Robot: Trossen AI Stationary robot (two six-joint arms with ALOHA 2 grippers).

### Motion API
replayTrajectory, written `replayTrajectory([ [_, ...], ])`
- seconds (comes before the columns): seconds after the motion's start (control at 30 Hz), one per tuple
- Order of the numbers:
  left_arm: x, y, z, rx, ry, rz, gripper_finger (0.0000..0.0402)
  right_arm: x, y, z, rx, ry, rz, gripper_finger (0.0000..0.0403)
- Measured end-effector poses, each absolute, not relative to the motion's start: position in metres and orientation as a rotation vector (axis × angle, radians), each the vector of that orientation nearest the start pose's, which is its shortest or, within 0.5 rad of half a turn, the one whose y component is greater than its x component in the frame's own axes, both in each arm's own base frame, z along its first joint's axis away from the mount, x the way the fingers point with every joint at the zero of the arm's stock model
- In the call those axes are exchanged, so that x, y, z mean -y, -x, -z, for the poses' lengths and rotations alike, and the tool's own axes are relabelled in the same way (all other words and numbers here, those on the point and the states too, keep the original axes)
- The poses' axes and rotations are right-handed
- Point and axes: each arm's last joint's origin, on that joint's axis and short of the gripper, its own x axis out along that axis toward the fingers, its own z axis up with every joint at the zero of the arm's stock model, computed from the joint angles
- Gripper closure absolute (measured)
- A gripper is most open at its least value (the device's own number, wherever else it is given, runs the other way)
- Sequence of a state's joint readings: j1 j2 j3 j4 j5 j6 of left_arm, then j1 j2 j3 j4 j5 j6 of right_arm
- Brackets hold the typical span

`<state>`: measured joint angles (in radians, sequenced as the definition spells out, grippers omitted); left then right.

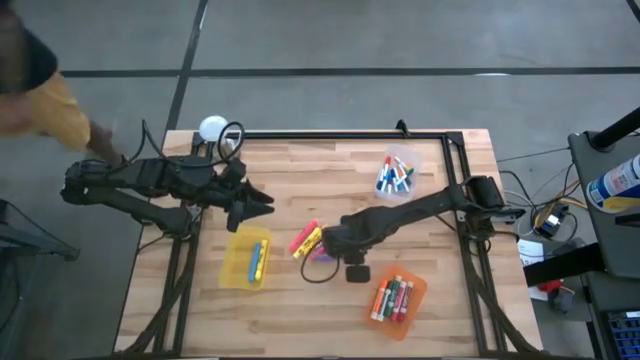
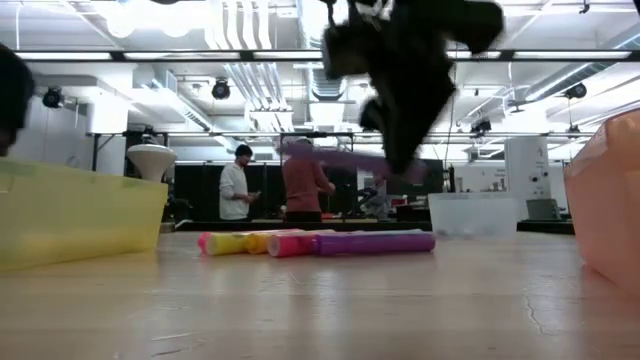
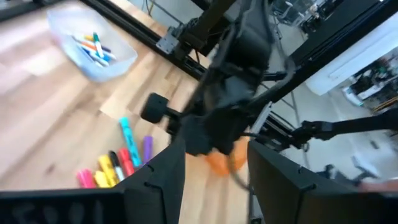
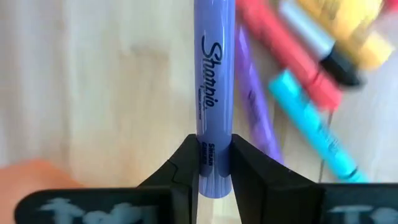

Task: Pick & Place Markers
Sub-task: Put the large purple highlighter pen into the yellow bin

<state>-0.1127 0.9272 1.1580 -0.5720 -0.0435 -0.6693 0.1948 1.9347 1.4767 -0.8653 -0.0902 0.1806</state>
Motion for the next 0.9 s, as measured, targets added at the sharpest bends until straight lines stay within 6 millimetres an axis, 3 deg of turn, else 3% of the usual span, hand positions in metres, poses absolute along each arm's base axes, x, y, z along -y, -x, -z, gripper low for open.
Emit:
replayTrajectory([
  [0.47, 0.017, -0.177, -0.397, -0.326, 0.552, -0.094, 0.0237, -0.064, -0.413, -0.303, -0.983, -0.131, -0.057, 0.0344],
  [0.7, 0.017, -0.177, -0.397, -0.329, 0.553, -0.095, 0.0237, -0.048, -0.419, -0.349, -0.82, -0.153, 0.035, 0.0344],
  [0.9, 0.017, -0.181, -0.395, -0.334, 0.553, -0.097, 0.0237, -0.036, -0.42, -0.375, -0.732, -0.169, 0.054, 0.0344],
])
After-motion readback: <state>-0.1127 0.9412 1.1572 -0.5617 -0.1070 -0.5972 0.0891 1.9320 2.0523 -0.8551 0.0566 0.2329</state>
